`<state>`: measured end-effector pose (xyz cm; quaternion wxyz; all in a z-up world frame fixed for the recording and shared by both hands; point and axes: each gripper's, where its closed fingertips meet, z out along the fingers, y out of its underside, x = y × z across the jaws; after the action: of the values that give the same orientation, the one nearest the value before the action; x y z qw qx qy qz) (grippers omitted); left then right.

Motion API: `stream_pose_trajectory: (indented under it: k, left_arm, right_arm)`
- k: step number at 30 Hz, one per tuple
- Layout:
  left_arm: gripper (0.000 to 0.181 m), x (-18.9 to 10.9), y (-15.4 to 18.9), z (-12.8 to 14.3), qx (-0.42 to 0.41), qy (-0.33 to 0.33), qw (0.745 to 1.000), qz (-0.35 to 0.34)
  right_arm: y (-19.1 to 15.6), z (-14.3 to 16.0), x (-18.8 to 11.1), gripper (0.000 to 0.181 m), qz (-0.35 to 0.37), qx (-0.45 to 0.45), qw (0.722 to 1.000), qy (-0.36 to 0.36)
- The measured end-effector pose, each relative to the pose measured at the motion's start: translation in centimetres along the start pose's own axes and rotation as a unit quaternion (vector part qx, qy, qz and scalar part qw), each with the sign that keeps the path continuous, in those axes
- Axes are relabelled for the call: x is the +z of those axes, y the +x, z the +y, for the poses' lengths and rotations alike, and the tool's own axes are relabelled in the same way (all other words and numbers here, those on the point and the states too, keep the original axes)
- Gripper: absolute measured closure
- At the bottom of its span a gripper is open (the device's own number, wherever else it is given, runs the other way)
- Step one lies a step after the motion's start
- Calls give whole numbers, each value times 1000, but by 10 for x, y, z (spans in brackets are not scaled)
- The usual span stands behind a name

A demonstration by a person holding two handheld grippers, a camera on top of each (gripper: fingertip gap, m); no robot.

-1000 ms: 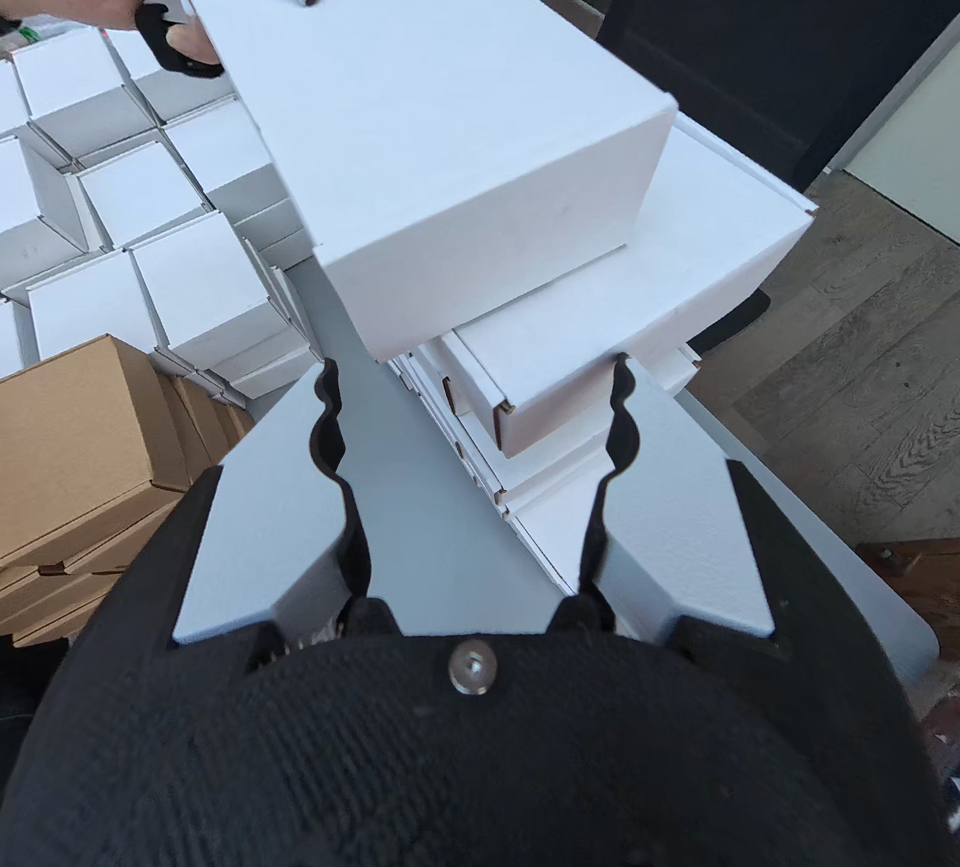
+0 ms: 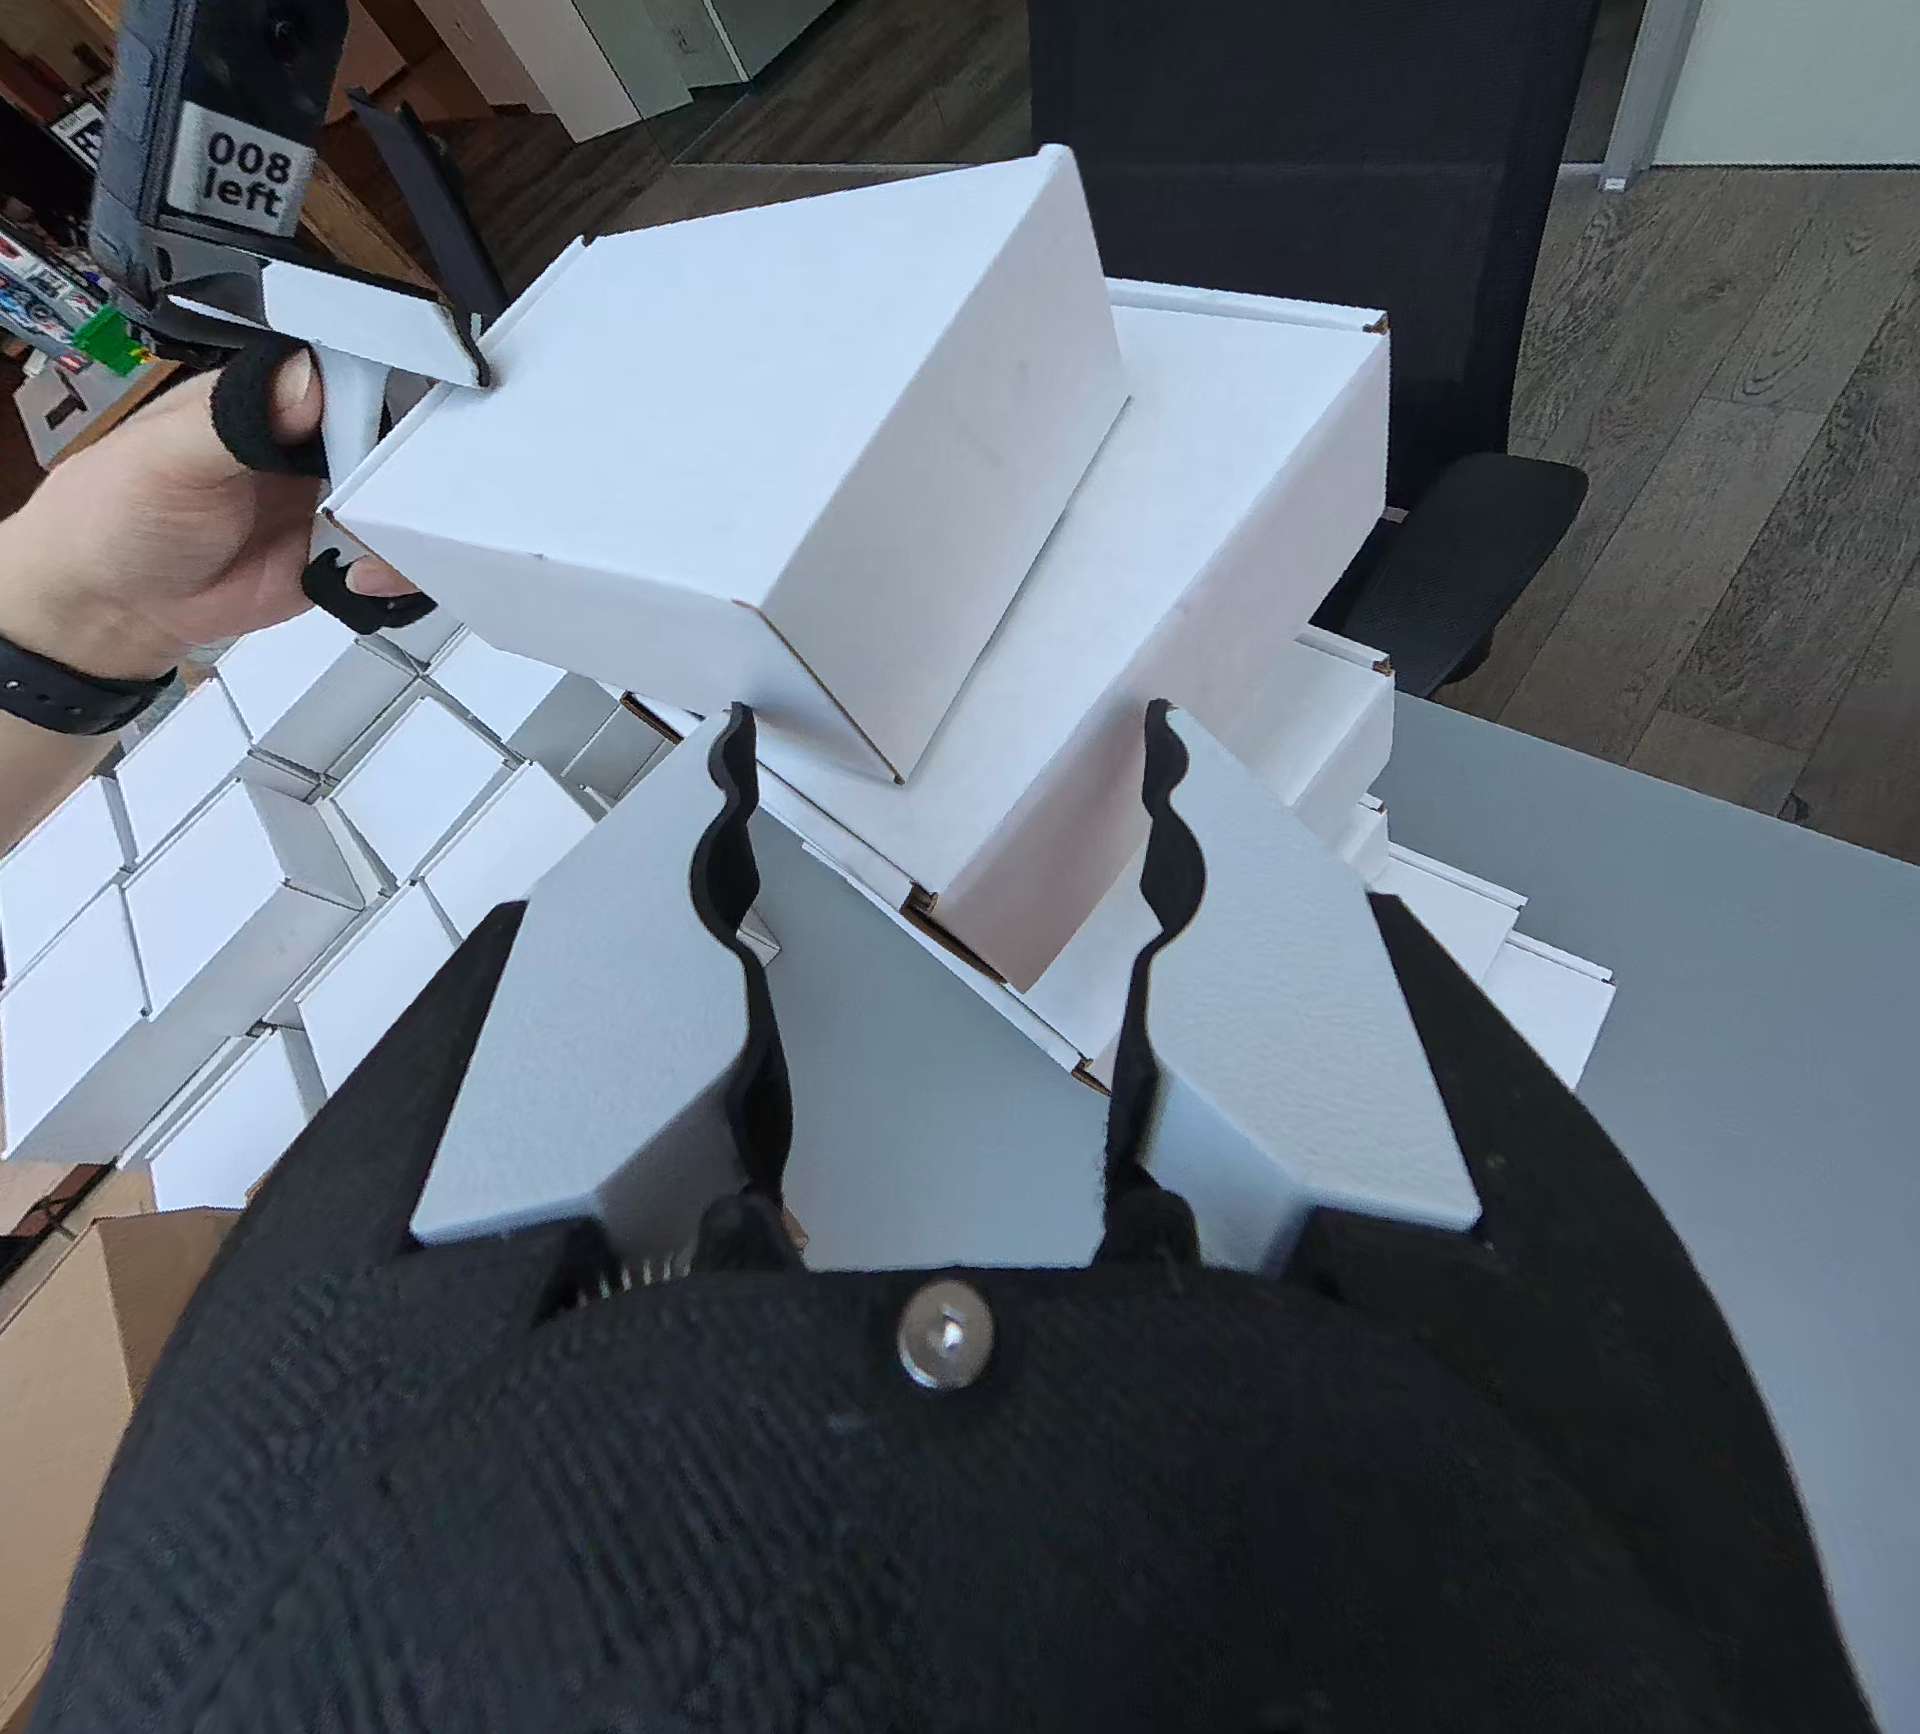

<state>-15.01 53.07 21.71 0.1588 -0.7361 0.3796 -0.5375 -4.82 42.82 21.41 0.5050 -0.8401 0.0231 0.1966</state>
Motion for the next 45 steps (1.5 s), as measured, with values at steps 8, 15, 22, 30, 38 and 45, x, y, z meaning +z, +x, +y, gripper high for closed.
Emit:
stream_pose_trajectory:
  k: [8,15,22,30,38,45]
  left_arm:
    - [59,-16,-3,-10,-2,30,999,11]
    - [64,-36,3,-36,62,76,994,38]
    - [74,-25,35,-39,114,63,986,103]
    - [82,-6,42,-6,151,-5,984,96]
    - [81,-23,43,-14,155,48,984,72]
    - [86,-33,43,2,158,46,980,109]
  right_arm:
    - [3,-1,-3,105,11,-12,1000,0]
    - [4,-22,-26,107,66,-94,992,44]
    - [2,-23,-13,105,95,-161,982,-5]
    - [17,-30,-1,107,102,-120,988,1]
    - [12,-28,-4,104,67,-62,996,20]
    - [-37,-25,-13,120,15,-119,992,38]
